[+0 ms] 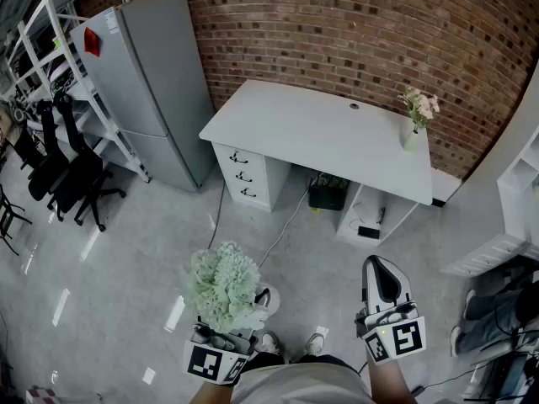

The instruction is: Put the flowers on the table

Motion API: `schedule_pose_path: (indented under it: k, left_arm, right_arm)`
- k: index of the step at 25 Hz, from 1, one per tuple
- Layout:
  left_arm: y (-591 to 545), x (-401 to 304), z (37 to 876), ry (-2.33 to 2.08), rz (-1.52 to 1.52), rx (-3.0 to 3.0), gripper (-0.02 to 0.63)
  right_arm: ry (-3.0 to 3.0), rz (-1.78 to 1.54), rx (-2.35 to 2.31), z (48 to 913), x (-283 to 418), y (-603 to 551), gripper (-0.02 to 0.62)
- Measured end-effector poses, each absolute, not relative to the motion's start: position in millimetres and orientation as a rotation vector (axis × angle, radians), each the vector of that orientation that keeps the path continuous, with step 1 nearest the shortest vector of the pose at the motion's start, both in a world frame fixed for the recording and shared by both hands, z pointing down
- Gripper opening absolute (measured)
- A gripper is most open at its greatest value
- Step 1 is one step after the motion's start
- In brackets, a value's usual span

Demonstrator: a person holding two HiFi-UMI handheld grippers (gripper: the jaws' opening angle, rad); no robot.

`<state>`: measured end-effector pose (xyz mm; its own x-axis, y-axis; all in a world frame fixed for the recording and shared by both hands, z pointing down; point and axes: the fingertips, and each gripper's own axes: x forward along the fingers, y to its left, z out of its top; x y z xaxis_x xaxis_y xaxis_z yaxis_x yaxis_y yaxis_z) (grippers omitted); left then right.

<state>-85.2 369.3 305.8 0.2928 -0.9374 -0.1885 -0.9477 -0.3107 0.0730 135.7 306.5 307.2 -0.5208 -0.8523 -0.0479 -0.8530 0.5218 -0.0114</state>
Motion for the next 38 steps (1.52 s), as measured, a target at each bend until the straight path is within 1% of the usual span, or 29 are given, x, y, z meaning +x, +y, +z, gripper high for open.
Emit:
schedule_pose_path:
  k: [25, 38]
  left_arm:
    - [367.1, -82.8, 300.8, 1.889, 0.300, -2.421, 0.347]
    - [367.5, -39.9, 298.6, 1.943, 0.293, -2.369, 0.347]
  right_arm:
    - [2.711, -0.026, -1.482, 310.2, 158.9, 294.6, 0.023]
    - [2.738, -0.008, -1.423, 309.4, 202.9, 286.1, 0.023]
